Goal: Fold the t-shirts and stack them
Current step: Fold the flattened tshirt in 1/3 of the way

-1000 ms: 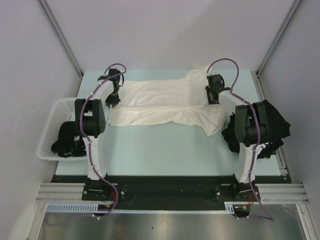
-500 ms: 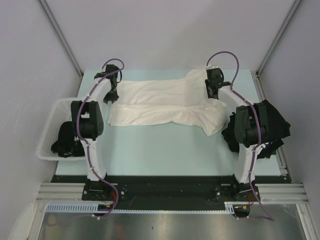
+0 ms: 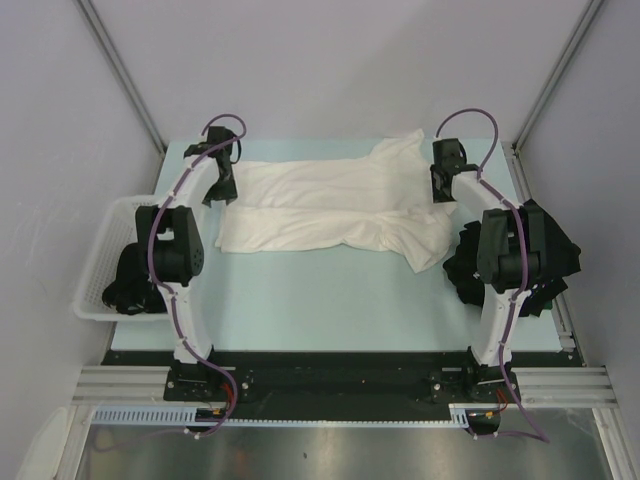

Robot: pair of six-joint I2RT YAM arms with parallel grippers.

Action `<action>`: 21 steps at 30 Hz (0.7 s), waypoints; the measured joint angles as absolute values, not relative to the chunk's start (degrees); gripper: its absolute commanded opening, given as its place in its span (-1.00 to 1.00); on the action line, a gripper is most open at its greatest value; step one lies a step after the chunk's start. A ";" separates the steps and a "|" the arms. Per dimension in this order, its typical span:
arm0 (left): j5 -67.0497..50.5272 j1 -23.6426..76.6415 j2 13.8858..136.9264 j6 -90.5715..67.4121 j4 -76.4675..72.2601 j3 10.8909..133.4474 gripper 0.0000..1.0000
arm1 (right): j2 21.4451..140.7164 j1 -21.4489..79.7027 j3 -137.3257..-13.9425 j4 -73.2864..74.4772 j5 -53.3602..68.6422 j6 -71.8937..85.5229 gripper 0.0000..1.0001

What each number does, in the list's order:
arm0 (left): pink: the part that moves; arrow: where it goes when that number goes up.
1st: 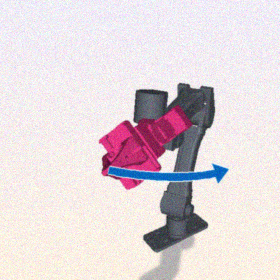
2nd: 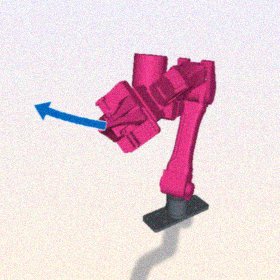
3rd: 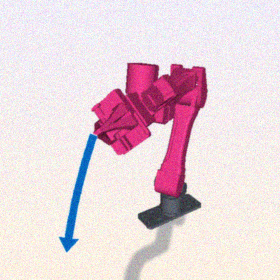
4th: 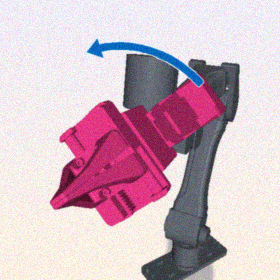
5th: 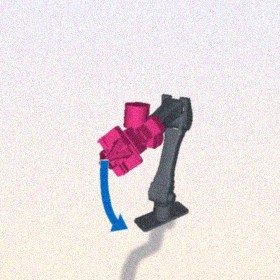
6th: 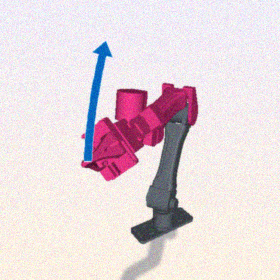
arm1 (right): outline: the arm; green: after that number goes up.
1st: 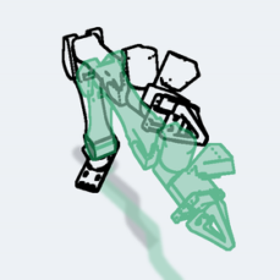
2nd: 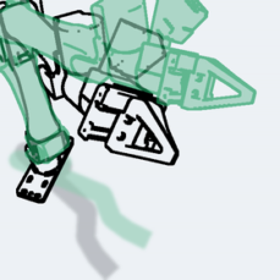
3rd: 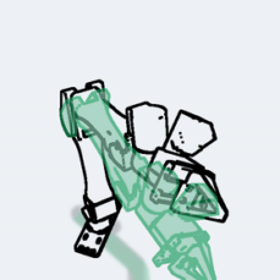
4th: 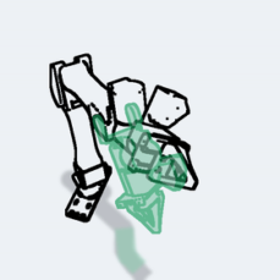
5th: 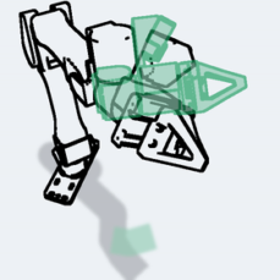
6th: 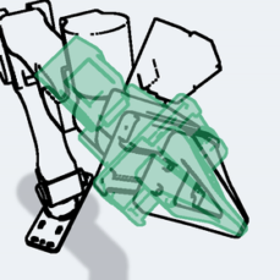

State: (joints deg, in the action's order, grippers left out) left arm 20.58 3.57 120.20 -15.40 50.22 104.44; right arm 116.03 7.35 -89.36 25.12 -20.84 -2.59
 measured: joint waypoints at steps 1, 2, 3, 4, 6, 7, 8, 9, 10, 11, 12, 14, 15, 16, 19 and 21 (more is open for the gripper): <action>20.34 3.57 120.20 -15.40 50.24 104.44 0.03 | 116.03 7.25 -89.36 25.39 -20.51 -2.35 -0.18; 20.10 3.64 120.20 -15.40 50.24 104.44 0.03 | 116.03 7.20 -89.36 25.63 -20.27 -2.07 -0.18; 19.81 3.68 120.20 -15.42 50.24 104.44 0.02 | 116.03 7.20 -89.36 25.89 -20.01 -1.80 -0.18; 19.55 3.75 120.20 -15.42 50.24 104.44 0.02 | 116.03 7.20 -89.36 26.17 -19.73 -1.61 -0.18; 19.11 3.90 120.20 -15.44 50.30 104.44 0.02 | 116.03 7.11 -89.34 26.79 -18.87 -0.84 -0.18; 18.98 4.01 120.20 -15.46 50.33 104.44 0.02 | 116.03 7.11 -89.34 27.11 -18.48 -0.51 -0.18; 18.83 4.19 120.20 -15.49 50.35 104.44 0.02 | 116.03 7.11 -89.34 27.51 -18.06 -0.14 -0.18; 18.81 4.29 120.20 -15.51 50.41 104.44 0.01 | 116.03 7.11 -89.32 27.83 -17.74 0.16 -0.18; 18.79 4.43 120.18 -15.53 50.50 104.44 0.02 | 115.96 7.11 -89.19 28.16 -17.43 0.54 -0.18; 18.76 4.56 120.14 -15.55 50.59 104.44 0.01 | 115.87 7.09 -88.92 28.47 -17.10 0.95 -0.19; 18.74 4.62 120.07 -15.55 50.70 104.44 0.01 | 115.74 7.09 -88.68 28.93 -16.88 1.41 -0.20; 18.68 4.89 119.52 -15.55 50.68 104.16 0.01 | 115.44 7.09 -88.03 29.47 -16.43 1.96 -0.23; 18.68 4.99 119.09 -15.55 50.68 103.83 0.01 | 115.18 7.05 -87.55 29.78 -16.08 2.26 -0.27; 18.68 5.06 118.54 -15.55 50.72 103.46 0.01 | 115.02 7.05 -87.22 29.93 -15.92 2.48 -0.30; 18.70 5.13 117.05 -15.55 50.76 102.69 0.01 | 114.65 7.01 -86.17 30.26 -15.20 3.03 -0.56; 18.72 5.13 116.31 -15.55 50.70 102.52 0.01 | 114.65 7.01 -85.69 30.46 -14.55 3.16 -0.90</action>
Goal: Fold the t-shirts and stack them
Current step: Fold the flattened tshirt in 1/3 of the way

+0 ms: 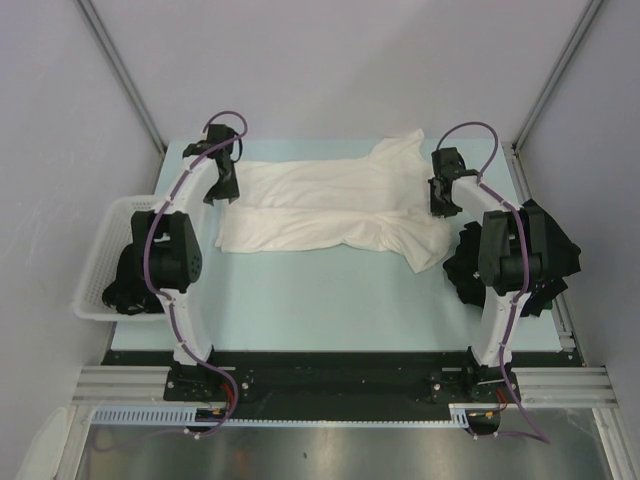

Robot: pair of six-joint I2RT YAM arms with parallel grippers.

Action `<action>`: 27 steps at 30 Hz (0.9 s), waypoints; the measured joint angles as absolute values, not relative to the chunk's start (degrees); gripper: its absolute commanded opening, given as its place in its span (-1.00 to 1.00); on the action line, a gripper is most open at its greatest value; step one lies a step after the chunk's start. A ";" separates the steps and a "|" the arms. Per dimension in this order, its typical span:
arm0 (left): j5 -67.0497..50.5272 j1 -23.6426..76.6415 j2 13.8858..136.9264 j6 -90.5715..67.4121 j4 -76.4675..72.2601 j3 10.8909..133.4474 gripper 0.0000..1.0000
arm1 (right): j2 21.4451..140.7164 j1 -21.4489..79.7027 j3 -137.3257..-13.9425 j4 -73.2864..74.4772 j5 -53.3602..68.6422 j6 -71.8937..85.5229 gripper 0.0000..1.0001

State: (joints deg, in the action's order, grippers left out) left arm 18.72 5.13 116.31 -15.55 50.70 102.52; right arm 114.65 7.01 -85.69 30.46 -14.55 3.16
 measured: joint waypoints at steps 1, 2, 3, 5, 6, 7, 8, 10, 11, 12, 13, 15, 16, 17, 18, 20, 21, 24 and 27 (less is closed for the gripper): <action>18.74 5.13 116.14 -15.55 50.70 102.43 0.01 | 114.65 6.96 -85.47 30.57 -14.17 3.22 -0.99; 18.76 5.13 116.05 -15.55 50.72 102.41 0.01 | 114.65 6.94 -85.34 30.72 -13.82 3.33 -1.00; 18.76 5.13 116.01 -15.55 50.70 102.37 0.01 | 114.65 6.94 -85.27 30.87 -13.43 3.55 -1.00; 18.76 5.13 115.92 -15.55 50.70 102.02 0.00 | 114.63 6.87 -85.25 31.05 -12.78 3.55 -1.00; 18.76 5.13 115.92 -15.53 50.76 101.84 0.01 | 114.63 6.87 -85.25 31.05 -12.43 3.57 -1.00; 18.79 5.13 115.92 -15.53 50.72 101.73 0.01 | 114.63 6.87 -85.25 31.05 -12.29 3.57 -0.93; 18.79 5.13 115.92 -15.55 50.74 101.60 0.00 | 114.63 6.83 -85.25 31.05 -12.08 3.57 -0.87; 18.79 5.13 115.92 -15.55 50.74 101.56 0.00 | 114.54 6.83 -85.25 31.07 -11.99 3.60 -0.68; 18.76 5.13 115.92 -15.55 50.72 101.56 0.01 | 114.48 6.83 -85.25 31.09 -12.01 3.64 -0.65; 18.76 5.13 115.92 -15.55 50.72 101.56 0.00 | 114.41 6.81 -85.25 31.09 -12.03 3.53 -0.59; 18.76 5.13 115.92 -15.55 50.72 101.56 0.01 | 114.19 6.79 -85.25 31.14 -12.08 3.44 -0.57; 18.74 5.15 115.92 -15.55 50.72 101.56 0.01 | 113.84 6.76 -85.25 31.29 -12.16 3.42 -0.55; 18.74 5.15 115.92 -15.55 50.72 101.56 0.01 | 113.62 6.74 -85.27 31.44 -12.16 3.42 -0.54; 18.74 5.17 115.92 -15.55 50.72 101.56 0.00 | 113.45 6.74 -85.30 31.64 -12.16 3.40 -0.54; 18.72 5.19 115.92 -15.55 50.72 101.56 0.00 | 113.32 6.72 -85.34 31.86 -12.16 3.40 -0.53; 18.72 5.30 115.92 -15.55 50.72 101.56 0.00 | 113.19 6.72 -85.58 32.49 -12.12 3.40 -0.53; 18.72 5.37 115.92 -15.55 50.72 101.56 0.01 | 113.16 6.72 -85.65 32.64 -12.10 3.40 -0.53; 18.70 5.52 115.92 -15.55 50.72 101.56 0.01 | 113.08 6.72 -85.65 33.56 -12.05 3.46 -0.53; 18.68 5.67 115.92 -15.55 50.72 101.56 0.01 | 112.79 6.72 -85.65 34.79 -12.03 3.66 -0.52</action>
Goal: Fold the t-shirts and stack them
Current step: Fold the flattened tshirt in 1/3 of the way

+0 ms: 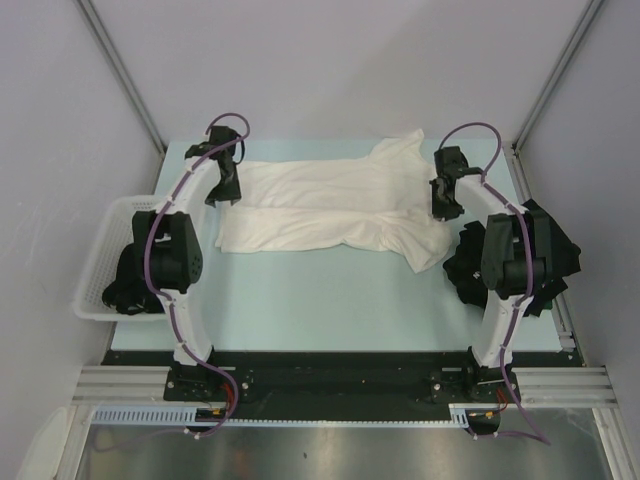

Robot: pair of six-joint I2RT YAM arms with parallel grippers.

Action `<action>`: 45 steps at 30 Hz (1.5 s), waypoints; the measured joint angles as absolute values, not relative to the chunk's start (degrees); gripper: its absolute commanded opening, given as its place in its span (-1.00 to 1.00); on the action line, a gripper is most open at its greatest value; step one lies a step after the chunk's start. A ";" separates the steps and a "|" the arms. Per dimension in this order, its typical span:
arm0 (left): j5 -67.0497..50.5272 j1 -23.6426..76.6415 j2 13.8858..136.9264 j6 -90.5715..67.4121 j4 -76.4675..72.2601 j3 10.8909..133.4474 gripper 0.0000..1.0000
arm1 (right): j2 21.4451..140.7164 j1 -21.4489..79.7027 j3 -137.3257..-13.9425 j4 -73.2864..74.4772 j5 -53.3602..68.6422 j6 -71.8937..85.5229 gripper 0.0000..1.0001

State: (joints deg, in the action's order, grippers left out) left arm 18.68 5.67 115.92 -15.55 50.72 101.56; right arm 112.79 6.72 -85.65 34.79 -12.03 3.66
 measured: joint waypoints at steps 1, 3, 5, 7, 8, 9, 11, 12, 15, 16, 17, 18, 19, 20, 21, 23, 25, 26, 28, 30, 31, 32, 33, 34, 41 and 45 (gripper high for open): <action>18.65 5.74 115.92 -15.55 50.72 101.56 0.01 | 112.57 6.70 -85.65 35.31 -11.99 3.70 -0.52; 18.61 5.80 115.92 -15.55 50.72 101.56 0.01 | 111.85 6.66 -85.65 36.01 -11.94 3.92 -0.51; 18.59 5.89 115.90 -15.55 50.72 101.56 0.00 | 110.89 6.61 -85.65 36.42 -11.94 4.05 -0.51; 18.35 5.98 115.87 -15.55 50.72 101.56 0.01 | 109.69 6.61 -85.65 36.53 -11.94 4.05 -0.50; 18.20 6.04 115.83 -15.55 50.74 101.56 0.01 | 109.10 6.61 -85.65 36.58 -11.92 4.05 -0.50; 18.15 6.09 115.81 -15.55 50.72 101.56 0.01 | 108.62 6.61 -85.65 36.58 -11.92 4.05 -0.50; 17.96 6.22 115.66 -15.55 50.72 101.51 0.01 | 108.01 6.61 -85.67 36.62 -11.86 4.05 -0.50; 17.80 6.26 115.50 -15.55 50.68 101.34 0.01 | 107.90 6.59 -85.73 36.71 -11.68 4.08 -0.50; 17.76 6.37 115.15 -15.55 50.70 100.79 0.01 | 107.90 6.57 -85.76 37.30 -11.09 4.27 -0.49; 17.76 6.37 115.04 -15.55 50.70 100.57 0.01 | 107.90 6.57 -85.76 37.54 -11.00 4.34 -0.49; 17.76 6.37 114.93 -15.55 50.70 100.42 0.01 | 107.90 6.61 -85.76 37.78 -10.72 4.49 -0.49; 17.76 6.37 114.76 -15.53 50.68 100.16 0.01 | 107.87 6.72 -85.76 37.91 -10.39 4.56 -0.49; 17.76 6.37 114.63 -15.53 50.74 100.01 0.01 | 107.87 6.98 -85.76 37.98 -10.00 4.64 -0.48; 17.74 6.37 114.48 -15.53 50.68 99.83 0.01 | 107.87 7.18 -85.76 38.02 -9.93 4.80 -0.49; 17.74 6.37 114.37 -15.55 50.70 99.72 0.01 | 107.87 7.44 -85.76 38.04 -9.78 4.95 -0.48; 17.74 6.37 114.15 -15.53 50.63 99.48 0.01 | 107.87 8.43 -85.76 38.04 -9.74 5.02 -0.48; 17.74 6.37 113.93 -15.53 50.65 99.18 0.01 | 107.87 9.69 -85.76 38.04 -9.69 5.04 -0.48; 17.74 6.37 113.89 -15.55 50.68 99.11 0.01 | 107.87 10.07 -85.76 38.04 -9.69 5.04 -0.48; 17.76 6.37 113.80 -15.51 50.68 99.09 0.01 | 107.87 11.05 -85.76 38.06 -9.56 5.23 -0.48; 17.76 6.37 113.62 -15.49 50.63 98.94 0.01 | 107.87 11.79 -85.76 38.06 -9.56 5.37 -0.47; 17.78 6.37 113.45 -15.44 50.59 98.70 0.01 | 107.87 11.94 -85.76 38.04 -9.61 5.37 -0.48; 17.78 6.37 113.34 -15.44 50.57 98.43 0.01 | 107.87 12.01 -85.73 38.04 -9.63 5.34 -0.47; 17.78 6.37 113.25 -15.44 50.52 98.15 0.01 | 107.87 11.99 -85.73 38.02 -9.76 5.30 -0.47; 17.78 6.37 113.23 -15.44 50.50 97.97 0.01 | 107.87 11.92 -85.71 38.02 -9.89 5.17 -0.46; 17.78 6.37 113.14 -15.44 50.35 97.17 0.01 | 108.31 11.20 -85.73 36.82 -10.09 4.03 -0.39; 17.78 6.37 113.12 -15.44 50.33 97.17 0.02 | 110.04 10.48 -85.73 35.57 -9.67 3.84 -0.38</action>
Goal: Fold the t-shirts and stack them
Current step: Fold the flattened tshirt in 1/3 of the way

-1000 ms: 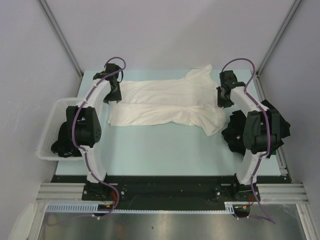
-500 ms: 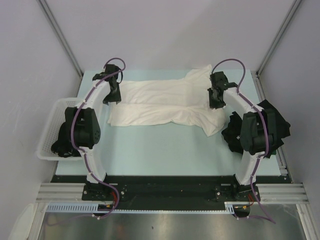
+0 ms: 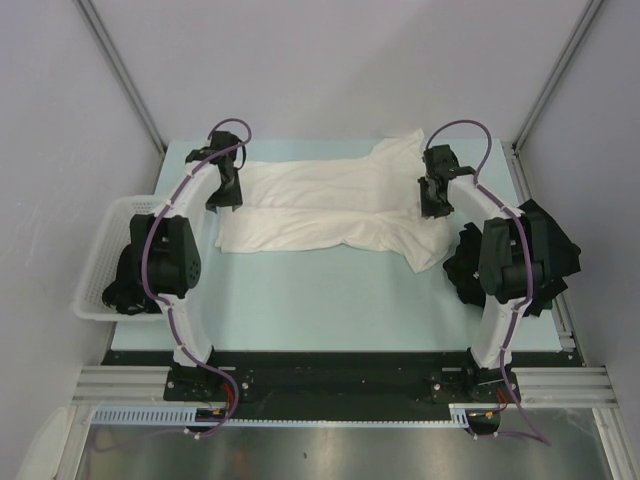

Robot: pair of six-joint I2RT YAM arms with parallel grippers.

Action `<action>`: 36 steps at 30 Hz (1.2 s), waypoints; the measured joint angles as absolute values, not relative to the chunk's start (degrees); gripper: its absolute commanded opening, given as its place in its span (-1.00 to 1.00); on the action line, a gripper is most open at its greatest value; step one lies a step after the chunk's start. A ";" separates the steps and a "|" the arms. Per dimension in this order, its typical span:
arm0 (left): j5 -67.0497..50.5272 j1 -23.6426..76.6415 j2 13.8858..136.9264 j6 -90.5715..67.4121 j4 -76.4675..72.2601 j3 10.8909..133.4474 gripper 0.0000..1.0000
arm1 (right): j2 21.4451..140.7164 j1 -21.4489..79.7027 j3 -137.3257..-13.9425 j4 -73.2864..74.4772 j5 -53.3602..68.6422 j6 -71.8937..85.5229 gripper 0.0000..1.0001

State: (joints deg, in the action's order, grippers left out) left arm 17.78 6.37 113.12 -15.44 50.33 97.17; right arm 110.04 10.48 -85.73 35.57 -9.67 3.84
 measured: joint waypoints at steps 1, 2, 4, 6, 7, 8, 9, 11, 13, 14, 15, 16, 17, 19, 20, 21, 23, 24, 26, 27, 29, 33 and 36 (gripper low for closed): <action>17.78 6.37 113.10 -15.44 50.33 97.17 0.02 | 110.63 10.28 -85.73 35.29 -9.47 3.79 -0.38; 17.78 6.37 113.10 -15.44 50.33 97.17 0.02 | 111.26 10.11 -85.73 35.07 -9.30 3.75 -0.38; 17.78 6.37 113.10 -15.46 50.35 97.17 0.02 | 112.55 9.85 -85.73 34.59 -8.75 3.38 -0.38; 17.78 6.37 113.10 -15.46 50.35 97.17 0.02 | 113.73 9.58 -85.73 34.17 -8.36 3.05 -0.38; 17.80 6.37 113.10 -15.46 50.37 97.17 0.02 | 114.21 9.47 -85.73 34.02 -8.10 2.92 -0.38; 17.80 6.37 113.10 -15.49 50.37 97.17 0.02 | 114.59 9.37 -85.73 33.95 -8.03 2.83 -0.38; 17.80 6.37 113.10 -15.49 50.37 97.17 0.02 | 114.91 9.23 -85.76 33.89 -7.90 2.74 -0.38; 17.82 6.39 113.10 -15.51 50.39 97.17 0.02 | 115.63 9.13 -86.13 33.87 -7.51 2.50 -0.37; 17.82 6.39 113.10 -15.53 50.39 97.17 0.02 | 116.20 8.99 -86.63 33.63 -7.16 2.28 -0.38; 17.82 6.39 113.10 -15.55 50.41 97.17 0.02 | 116.44 8.95 -86.94 33.52 -7.01 2.09 -0.37; 17.82 6.42 113.10 -15.55 50.41 97.17 0.02 | 116.66 8.91 -87.24 33.43 -6.90 1.89 -0.38; 17.85 6.42 113.10 -15.55 50.41 97.17 0.02 | 116.84 8.86 -87.48 33.39 -6.74 1.85 -0.43; 17.85 6.44 113.10 -15.55 50.43 97.17 0.02 | 117.14 8.86 -87.92 33.39 -6.52 1.80 -0.49; 17.85 6.46 113.10 -15.57 50.46 97.17 0.02 | 117.80 8.86 -88.73 33.28 -5.91 1.56 -0.83; 17.87 6.48 113.10 -15.57 50.46 97.17 0.02 | 118.10 8.86 -88.99 33.19 -5.50 1.48 -0.96; 17.87 6.48 113.10 -15.57 50.48 97.17 0.02 | 118.37 8.86 -89.19 33.17 -5.21 1.21 -1.00; 18.00 6.52 113.10 -15.57 50.48 97.17 0.02 | 119.00 8.78 -89.56 33.12 -4.47 1.43 -1.00; 18.13 6.52 113.10 -15.57 50.52 97.17 0.02 | 119.26 8.78 -89.67 33.12 -4.14 1.48 -1.00; 18.35 6.55 113.10 -15.57 50.63 97.17 0.02 | 119.72 8.75 -89.84 33.15 -3.70 1.45 -1.00; 18.44 6.55 113.10 -15.57 50.72 97.17 0.02 | 119.85 8.73 -89.93 33.15 -3.53 1.45 -1.00; 18.63 6.55 113.10 -15.57 50.74 97.17 0.01 | 120.14 8.71 -90.19 33.17 -3.33 1.48 -1.00; 18.90 6.55 113.10 -15.57 50.78 97.17 0.01 | 120.22 8.54 -91.02 33.21 -3.16 1.45 -1.00; 18.90 6.55 113.10 -15.57 50.89 97.17 0.01 | 120.22 8.49 -92.51 33.61 -3.14 1.43 -1.00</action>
State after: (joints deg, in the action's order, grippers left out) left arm 18.90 6.55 113.10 -15.57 50.89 97.17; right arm 120.22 8.49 -92.51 33.61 -3.14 1.43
